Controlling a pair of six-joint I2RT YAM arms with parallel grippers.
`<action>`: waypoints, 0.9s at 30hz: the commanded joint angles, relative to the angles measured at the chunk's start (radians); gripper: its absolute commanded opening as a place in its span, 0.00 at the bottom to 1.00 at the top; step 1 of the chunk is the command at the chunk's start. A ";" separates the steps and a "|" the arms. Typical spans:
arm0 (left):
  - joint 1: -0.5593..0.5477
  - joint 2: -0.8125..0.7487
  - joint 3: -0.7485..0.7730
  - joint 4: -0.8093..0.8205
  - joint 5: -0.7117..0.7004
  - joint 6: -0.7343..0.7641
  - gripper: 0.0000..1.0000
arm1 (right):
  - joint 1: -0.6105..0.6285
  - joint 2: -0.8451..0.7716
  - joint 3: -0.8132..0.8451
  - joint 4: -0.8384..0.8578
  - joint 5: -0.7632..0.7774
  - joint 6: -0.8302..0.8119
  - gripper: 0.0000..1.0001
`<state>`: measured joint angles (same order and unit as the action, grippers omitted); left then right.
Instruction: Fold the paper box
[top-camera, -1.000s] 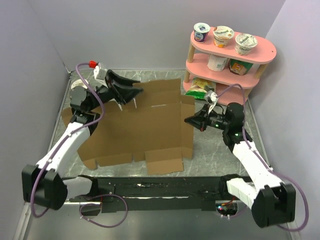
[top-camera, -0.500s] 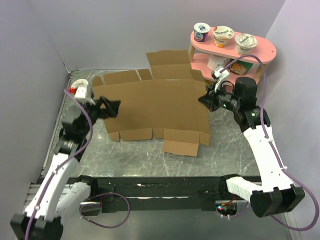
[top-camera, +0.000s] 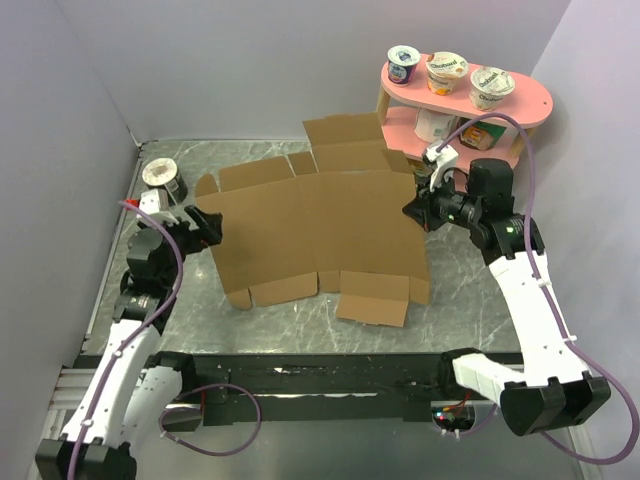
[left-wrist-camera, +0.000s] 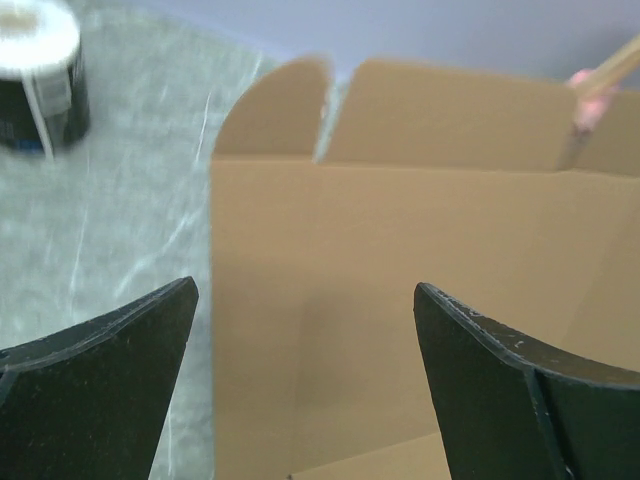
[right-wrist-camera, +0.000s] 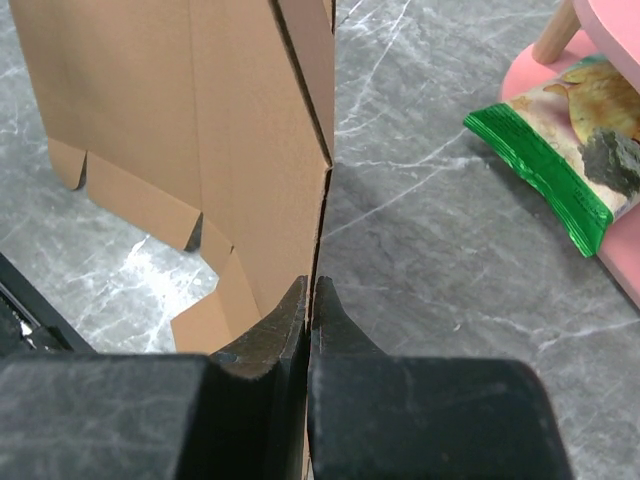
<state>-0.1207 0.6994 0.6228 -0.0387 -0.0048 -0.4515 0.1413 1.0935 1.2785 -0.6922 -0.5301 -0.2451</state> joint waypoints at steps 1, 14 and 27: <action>0.062 -0.006 -0.081 0.129 0.113 -0.087 0.96 | -0.002 -0.046 0.058 -0.026 0.012 -0.039 0.00; 0.118 -0.028 -0.273 0.361 0.331 -0.176 0.91 | -0.002 -0.037 0.078 -0.033 -0.005 -0.048 0.00; 0.145 -0.064 -0.285 0.249 0.098 -0.176 0.95 | -0.002 -0.041 0.076 -0.036 -0.011 -0.045 0.00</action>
<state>-0.0051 0.6865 0.3462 0.2260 0.2043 -0.6167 0.1413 1.0634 1.3109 -0.7353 -0.5388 -0.2642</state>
